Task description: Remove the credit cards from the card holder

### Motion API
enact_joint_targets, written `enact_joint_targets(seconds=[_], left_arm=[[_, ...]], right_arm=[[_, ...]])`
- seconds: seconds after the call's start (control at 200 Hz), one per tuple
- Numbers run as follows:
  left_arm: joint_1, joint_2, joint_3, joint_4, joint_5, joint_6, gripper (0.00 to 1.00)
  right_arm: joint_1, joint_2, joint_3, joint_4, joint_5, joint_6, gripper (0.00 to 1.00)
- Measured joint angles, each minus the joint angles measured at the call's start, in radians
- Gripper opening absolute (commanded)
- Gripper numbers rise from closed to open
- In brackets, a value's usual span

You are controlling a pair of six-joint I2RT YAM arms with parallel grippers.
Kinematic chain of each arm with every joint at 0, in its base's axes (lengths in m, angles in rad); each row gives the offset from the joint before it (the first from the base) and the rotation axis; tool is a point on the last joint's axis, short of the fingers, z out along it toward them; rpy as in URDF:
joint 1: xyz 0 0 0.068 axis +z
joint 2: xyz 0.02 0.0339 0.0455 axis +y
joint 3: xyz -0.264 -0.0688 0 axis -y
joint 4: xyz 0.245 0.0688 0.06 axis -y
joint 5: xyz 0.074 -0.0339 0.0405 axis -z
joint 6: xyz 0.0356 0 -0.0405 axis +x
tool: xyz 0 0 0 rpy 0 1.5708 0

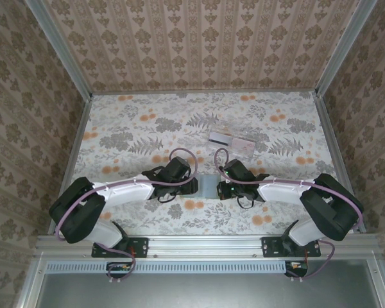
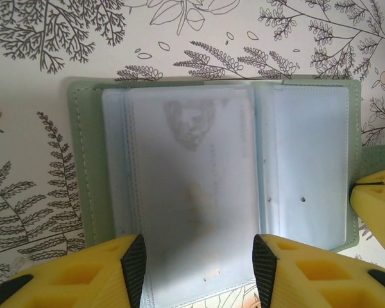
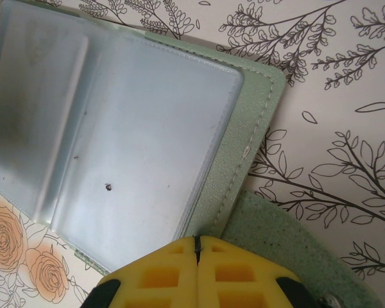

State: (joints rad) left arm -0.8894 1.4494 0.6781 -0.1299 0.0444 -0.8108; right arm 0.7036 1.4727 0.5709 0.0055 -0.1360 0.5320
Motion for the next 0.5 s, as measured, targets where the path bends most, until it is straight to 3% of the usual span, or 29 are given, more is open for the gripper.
enact_joint_targets(seconds=[0.395, 0.5], left_arm=[[0.000, 0.042, -0.002, 0.029, 0.018, 0.000, 0.50], [-0.001, 0.042, -0.002, 0.045, 0.036, 0.000, 0.54]], right_arm=[[0.001, 0.000, 0.001, 0.000, 0.000, 0.000, 0.00], [0.001, 0.000, 0.002, -0.001, 0.000, 0.000, 0.00]])
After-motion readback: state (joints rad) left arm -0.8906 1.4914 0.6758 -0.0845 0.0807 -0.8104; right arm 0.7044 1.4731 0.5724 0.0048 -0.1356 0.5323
